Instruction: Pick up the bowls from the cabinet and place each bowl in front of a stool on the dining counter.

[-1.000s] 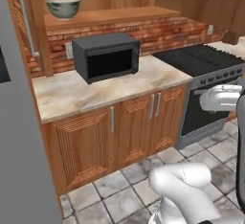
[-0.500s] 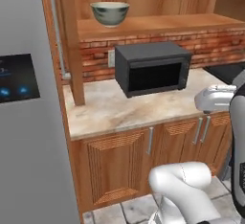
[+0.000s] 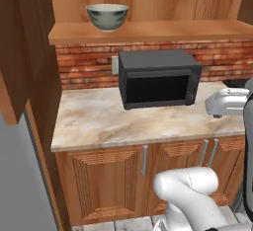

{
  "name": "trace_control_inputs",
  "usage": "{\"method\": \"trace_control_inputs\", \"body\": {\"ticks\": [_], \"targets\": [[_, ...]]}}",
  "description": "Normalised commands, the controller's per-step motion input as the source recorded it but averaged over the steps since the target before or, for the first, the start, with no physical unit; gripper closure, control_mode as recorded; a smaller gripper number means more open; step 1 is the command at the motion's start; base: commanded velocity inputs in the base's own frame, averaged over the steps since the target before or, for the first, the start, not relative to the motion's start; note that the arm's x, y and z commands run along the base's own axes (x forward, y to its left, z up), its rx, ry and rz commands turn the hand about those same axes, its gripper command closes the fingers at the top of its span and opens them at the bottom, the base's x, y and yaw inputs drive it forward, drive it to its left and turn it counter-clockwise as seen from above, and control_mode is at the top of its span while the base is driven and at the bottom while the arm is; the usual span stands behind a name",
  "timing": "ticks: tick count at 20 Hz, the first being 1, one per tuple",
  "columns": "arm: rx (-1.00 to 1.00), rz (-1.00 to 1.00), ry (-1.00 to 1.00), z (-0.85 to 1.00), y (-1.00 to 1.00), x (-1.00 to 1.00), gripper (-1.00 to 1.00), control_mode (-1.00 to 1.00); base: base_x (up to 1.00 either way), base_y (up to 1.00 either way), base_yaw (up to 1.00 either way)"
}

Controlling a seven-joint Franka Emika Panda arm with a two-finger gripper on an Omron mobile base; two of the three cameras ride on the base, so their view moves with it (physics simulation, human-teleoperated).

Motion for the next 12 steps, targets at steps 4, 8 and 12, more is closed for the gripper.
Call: {"method": "trace_control_inputs", "body": {"ticks": [4, 8, 12], "targets": [[0.00, 0.00, 0.00, 0.00, 0.00, 0.00, -1.00, 1.00, 0.98, -0.01, 0.25], [0.00, 0.00, 0.00, 0.00, 0.00, 0.00, -1.00, 1.00, 1.00, 0.02, 0.24], [0.00, 0.00, 0.00, 0.00, 0.00, 0.00, -1.00, 1.00, 1.00, 0.00, 0.24]]}}
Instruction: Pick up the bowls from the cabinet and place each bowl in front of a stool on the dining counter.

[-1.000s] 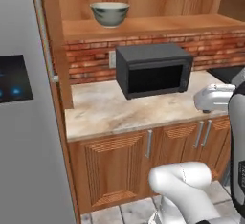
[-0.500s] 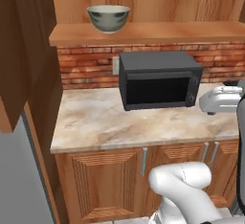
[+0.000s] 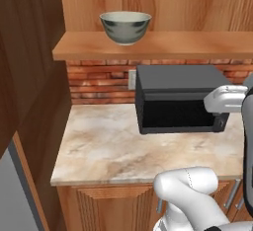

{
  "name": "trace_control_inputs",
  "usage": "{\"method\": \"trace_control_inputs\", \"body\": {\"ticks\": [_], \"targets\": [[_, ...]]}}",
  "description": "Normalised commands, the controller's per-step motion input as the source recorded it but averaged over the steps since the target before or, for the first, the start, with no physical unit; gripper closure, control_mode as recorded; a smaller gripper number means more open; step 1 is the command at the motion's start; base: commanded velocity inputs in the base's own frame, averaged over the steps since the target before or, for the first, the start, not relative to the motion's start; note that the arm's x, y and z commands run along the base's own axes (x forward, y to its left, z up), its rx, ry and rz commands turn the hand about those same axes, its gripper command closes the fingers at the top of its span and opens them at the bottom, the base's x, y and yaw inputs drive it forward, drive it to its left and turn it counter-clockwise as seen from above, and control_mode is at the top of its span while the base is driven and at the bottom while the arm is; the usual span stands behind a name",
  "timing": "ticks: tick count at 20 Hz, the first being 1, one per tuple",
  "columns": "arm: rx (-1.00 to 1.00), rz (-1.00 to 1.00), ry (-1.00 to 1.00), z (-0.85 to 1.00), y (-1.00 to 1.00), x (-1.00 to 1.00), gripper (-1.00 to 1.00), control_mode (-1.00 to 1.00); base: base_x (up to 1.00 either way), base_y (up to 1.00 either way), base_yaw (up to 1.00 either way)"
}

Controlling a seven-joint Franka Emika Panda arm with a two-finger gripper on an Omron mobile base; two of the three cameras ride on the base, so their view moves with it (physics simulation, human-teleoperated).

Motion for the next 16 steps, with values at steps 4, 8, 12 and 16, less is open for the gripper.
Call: {"method": "trace_control_inputs", "body": {"ticks": [4, 8, 12, 16], "targets": [[0.00, 0.00, 0.00, 0.00, 0.00, 0.00, -1.00, 1.00, 1.00, 0.10, 0.18], [0.00, 0.00, 0.00, 0.00, 0.00, 0.00, -1.00, 1.00, 0.81, 0.24, 0.04], [0.00, 0.00, 0.00, 0.00, 0.00, 0.00, -1.00, 1.00, 0.27, 0.03, 0.00], [0.00, 0.00, 0.00, 0.00, 0.00, 0.00, -1.00, 1.00, 0.10, 0.02, 0.00]]}}
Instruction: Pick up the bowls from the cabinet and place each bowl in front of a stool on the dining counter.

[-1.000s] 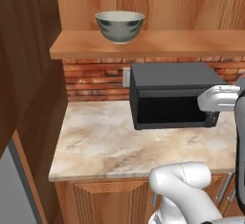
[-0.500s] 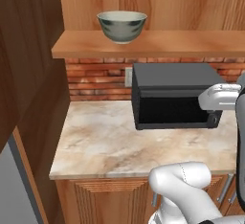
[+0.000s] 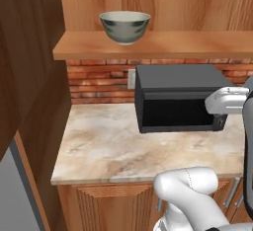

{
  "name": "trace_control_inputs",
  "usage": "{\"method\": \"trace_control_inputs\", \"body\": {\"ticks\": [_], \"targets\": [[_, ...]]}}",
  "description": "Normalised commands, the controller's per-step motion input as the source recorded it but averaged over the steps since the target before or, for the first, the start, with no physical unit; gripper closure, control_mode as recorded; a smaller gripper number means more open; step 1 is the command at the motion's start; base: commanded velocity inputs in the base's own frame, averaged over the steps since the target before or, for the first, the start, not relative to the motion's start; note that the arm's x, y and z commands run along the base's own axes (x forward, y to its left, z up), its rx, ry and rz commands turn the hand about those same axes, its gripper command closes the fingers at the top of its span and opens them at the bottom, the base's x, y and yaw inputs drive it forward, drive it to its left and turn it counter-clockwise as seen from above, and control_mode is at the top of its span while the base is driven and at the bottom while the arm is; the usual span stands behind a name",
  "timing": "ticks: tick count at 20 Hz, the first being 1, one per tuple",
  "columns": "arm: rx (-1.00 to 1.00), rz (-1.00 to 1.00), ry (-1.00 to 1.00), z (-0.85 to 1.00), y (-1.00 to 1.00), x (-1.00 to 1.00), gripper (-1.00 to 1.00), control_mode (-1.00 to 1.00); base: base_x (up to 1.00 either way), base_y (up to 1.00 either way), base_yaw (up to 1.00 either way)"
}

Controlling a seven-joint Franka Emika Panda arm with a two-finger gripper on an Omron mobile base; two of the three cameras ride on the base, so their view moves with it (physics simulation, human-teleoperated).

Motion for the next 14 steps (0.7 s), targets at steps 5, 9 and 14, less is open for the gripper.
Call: {"method": "trace_control_inputs", "body": {"ticks": [5, 9, 14], "targets": [[0.00, 0.00, 0.00, 0.00, 0.00, 0.00, -1.00, 1.00, 0.31, 0.16, 0.28], [0.00, 0.00, 0.00, 0.00, 0.00, 0.00, -1.00, 1.00, 0.43, 0.25, 0.36], [0.00, 0.00, 0.00, 0.00, 0.00, 0.00, -1.00, 1.00, 0.52, 0.41, 0.29]]}}
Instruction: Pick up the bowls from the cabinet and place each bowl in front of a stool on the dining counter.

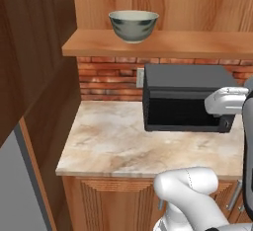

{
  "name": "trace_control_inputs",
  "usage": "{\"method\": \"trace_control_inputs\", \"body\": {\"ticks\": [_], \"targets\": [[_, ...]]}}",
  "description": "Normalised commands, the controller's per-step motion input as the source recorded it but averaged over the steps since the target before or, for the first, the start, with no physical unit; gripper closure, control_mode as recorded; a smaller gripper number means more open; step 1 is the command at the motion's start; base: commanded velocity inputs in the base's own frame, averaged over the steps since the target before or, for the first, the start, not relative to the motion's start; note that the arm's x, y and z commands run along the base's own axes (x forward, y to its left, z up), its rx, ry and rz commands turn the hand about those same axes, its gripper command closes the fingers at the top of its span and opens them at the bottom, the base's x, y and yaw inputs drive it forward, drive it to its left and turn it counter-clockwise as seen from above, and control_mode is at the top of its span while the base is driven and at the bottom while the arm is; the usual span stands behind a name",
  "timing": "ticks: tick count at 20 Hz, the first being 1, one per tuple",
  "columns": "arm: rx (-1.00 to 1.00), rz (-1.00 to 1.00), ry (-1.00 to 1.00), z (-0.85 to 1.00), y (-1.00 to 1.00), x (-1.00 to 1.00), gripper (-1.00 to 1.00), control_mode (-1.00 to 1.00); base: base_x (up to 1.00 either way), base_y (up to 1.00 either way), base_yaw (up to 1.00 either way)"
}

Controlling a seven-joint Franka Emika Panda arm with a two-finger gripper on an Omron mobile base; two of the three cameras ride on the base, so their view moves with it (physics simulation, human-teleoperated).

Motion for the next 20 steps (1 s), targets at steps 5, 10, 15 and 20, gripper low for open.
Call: {"method": "trace_control_inputs", "body": {"ticks": [5, 10, 15, 20], "targets": [[0.00, 0.00, 0.00, 0.00, 0.06, 0.10, -1.00, -1.00, 0.44, 0.27, 0.10], [-0.01, -0.06, 0.00, 0.00, 0.23, 0.39, -1.00, -1.00, 0.00, 0.00, 0.00], [-0.03, -0.03, 0.00, 0.34, 0.30, 0.27, -1.00, -1.00, 0.00, 0.00, 0.00], [-0.04, 0.00, -0.01, 0.44, 0.20, 0.20, -1.00, -1.00, 0.00, 0.00, 0.00]]}}
